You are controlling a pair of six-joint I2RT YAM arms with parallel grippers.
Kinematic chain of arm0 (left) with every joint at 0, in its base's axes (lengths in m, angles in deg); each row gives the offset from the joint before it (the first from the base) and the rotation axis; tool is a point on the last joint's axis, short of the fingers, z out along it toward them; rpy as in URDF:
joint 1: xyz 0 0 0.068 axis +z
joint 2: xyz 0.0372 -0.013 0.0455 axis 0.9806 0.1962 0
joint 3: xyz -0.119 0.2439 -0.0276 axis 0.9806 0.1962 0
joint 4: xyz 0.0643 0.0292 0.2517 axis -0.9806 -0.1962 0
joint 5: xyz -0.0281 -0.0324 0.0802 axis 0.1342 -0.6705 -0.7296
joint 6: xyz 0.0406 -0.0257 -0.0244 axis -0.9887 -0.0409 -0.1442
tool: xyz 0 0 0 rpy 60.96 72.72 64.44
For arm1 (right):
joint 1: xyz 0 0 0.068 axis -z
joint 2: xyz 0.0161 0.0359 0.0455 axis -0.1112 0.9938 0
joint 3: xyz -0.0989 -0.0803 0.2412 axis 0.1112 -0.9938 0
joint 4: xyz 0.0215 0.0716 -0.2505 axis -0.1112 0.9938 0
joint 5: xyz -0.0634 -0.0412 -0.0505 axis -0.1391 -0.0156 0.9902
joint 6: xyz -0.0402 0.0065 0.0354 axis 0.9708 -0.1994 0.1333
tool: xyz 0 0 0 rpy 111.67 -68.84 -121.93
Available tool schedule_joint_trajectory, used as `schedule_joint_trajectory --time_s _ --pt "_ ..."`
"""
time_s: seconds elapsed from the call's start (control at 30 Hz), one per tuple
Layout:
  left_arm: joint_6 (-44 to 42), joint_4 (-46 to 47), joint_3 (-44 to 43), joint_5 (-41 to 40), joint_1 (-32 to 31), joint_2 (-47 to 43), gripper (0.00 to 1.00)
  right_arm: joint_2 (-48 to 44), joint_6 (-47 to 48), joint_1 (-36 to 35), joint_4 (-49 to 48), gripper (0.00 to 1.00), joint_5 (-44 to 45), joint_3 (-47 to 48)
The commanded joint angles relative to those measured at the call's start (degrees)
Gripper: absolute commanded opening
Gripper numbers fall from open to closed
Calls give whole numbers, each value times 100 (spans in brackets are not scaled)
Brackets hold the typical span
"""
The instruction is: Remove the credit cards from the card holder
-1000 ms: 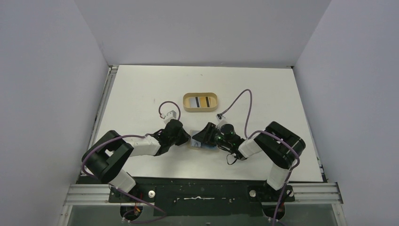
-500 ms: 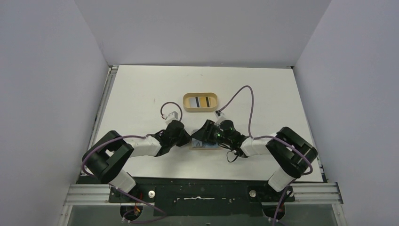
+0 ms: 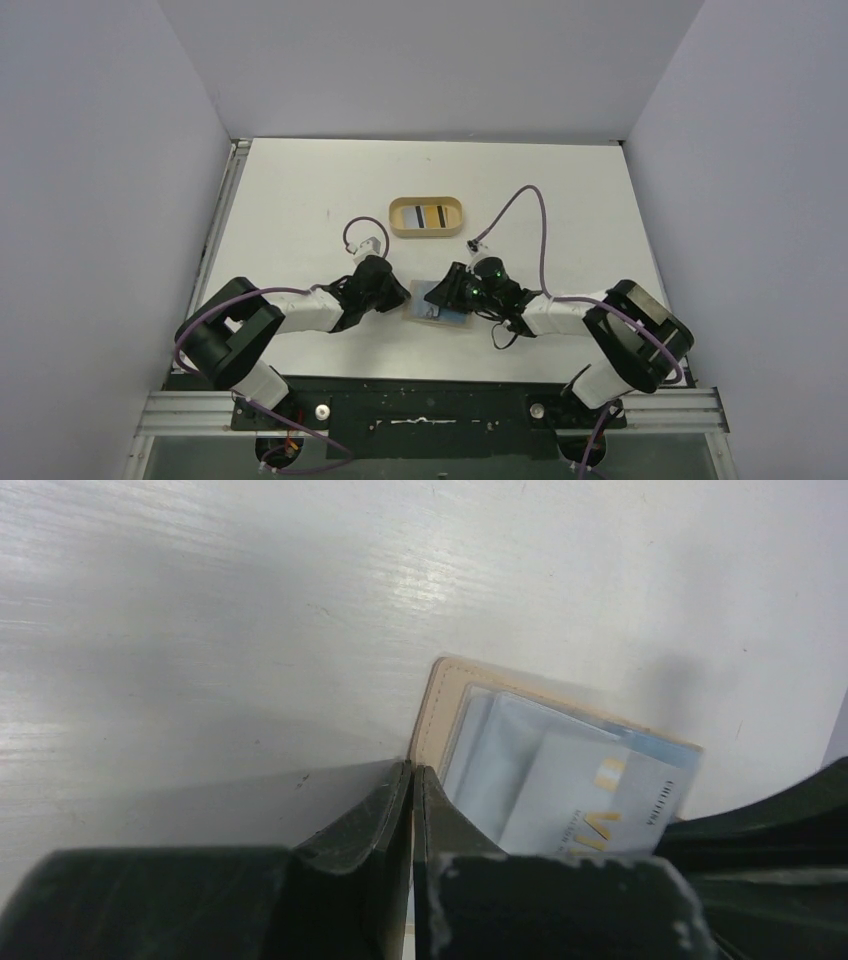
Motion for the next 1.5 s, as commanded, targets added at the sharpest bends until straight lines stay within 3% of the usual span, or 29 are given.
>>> schedule_joint_trajectory --time_s 0.0,0.6,0.67,0.83,1.1,1.2,1.47 --pt "-105 -371 -3 46 -32 107 0 174 59 132 -190 28 82 -215" --pt "-97 -264 43 74 -20 213 0 -310 319 636 112 24 -14 -973" --pt "-97 -246 51 79 -22 221 0 -226 316 638 77 27 -31 -911" --pt "-97 -244 61 91 -22 215 0 180 141 638 -234 48 -175 -766" --pt "-79 -236 101 91 -24 223 0 519 -112 553 -209 50 -264 -603" --pt "-79 -226 98 97 -24 224 0 683 -314 550 -528 46 -373 -696" --pt "-87 -226 101 97 -13 215 0 890 -584 544 -1383 11 -488 -939"
